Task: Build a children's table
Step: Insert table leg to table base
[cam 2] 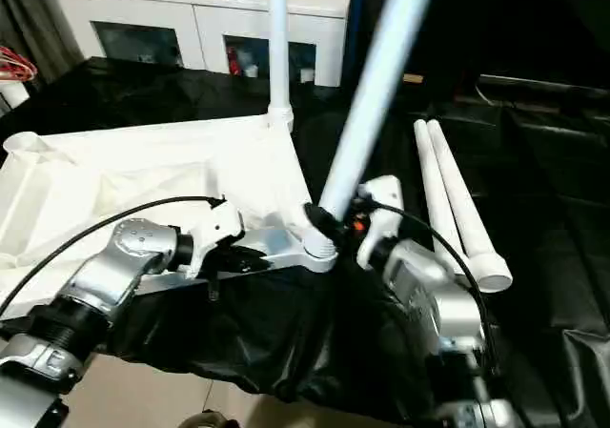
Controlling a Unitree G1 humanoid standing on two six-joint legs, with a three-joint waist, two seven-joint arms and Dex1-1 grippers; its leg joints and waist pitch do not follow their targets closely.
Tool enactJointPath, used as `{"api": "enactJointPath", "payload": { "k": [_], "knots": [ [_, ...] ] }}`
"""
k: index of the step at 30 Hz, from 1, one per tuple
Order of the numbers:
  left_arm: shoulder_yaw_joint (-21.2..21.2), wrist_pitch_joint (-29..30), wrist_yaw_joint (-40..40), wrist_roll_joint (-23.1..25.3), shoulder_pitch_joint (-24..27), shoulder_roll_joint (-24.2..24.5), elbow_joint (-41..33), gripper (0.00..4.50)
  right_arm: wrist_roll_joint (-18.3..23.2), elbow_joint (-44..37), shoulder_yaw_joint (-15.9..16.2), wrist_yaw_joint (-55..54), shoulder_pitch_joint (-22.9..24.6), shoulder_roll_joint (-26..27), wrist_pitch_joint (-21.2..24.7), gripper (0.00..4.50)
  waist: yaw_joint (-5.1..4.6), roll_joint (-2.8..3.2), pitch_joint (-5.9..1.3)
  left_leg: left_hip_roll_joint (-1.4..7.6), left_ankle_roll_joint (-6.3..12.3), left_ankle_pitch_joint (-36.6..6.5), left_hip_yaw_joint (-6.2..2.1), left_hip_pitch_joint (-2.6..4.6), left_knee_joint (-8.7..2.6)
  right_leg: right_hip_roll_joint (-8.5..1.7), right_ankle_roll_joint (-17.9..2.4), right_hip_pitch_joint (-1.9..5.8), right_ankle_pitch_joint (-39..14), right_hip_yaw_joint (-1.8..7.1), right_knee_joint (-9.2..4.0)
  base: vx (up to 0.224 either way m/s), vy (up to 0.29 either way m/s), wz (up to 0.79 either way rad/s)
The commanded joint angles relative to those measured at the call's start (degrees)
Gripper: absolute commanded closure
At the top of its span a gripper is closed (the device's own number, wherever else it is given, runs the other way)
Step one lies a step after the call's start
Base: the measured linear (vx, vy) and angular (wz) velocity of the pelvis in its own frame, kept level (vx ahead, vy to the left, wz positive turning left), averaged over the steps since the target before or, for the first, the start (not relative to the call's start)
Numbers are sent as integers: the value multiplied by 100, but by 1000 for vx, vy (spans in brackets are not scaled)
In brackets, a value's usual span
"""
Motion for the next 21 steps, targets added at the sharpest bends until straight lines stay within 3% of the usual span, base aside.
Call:
{"api": "enactJointPath", "payload": {
  "k": [1, 10, 16, 17, 18, 21],
  "knots": [
    [228, -54, 126, -229, -36, -58, -6, 450, -124, 208, -31, -41, 225, -47, 103, 261, 6, -38, -343, 317, 37, -1560, -130, 106, -466, -486, -1014, 243, -1594, 281, -464, 0, 0, 0],
    [247, -111, 159, -192, -73, -69, 75, 450, -669, -46, 372, -78, 487, -296, -225, 261, 6, -9, -347, 315, 31, -1618, -141, 98, -480, -480, -899, 229, -1765, 279, -488, 0, 0, 0],
    [224, -159, 179, -154, -83, -82, 130, 450, -944, -51, 666, -64, 394, -410, -264, 261, -4, -30, -332, 316, 23, -1715, -143, 105, -493, -476, -858, 216, -1953, 284, -504, 0, 0, 0],
    [196, -172, 163, -128, -67, -66, 112, 450, -1051, 2, 809, 16, 299, -480, -230, 261, -10, -78, -329, 317, 31, -1721, -141, 106, -496, -476, -850, 220, -1992, 283, -508, 0, 0, 0],
    [196, -172, 163, -128, -66, -66, 111, 450, -1055, 5, 816, 19, 295, -484, -227, 261, -4, -63, -327, 313, 32, -1712, -144, 104, -494, -478, -849, 221, -2011, 283, -504, 0, 0, 0],
    [193, -178, 139, -123, -48, -40, 91, 450, -1118, 69, 965, 188, 227, -593, -146, 261, -14, -93, -317, 319, 41, -1753, -141, 99, -500, -483, -794, 216, -2155, 289, -525, 0, 0, 0]
  ]
}}
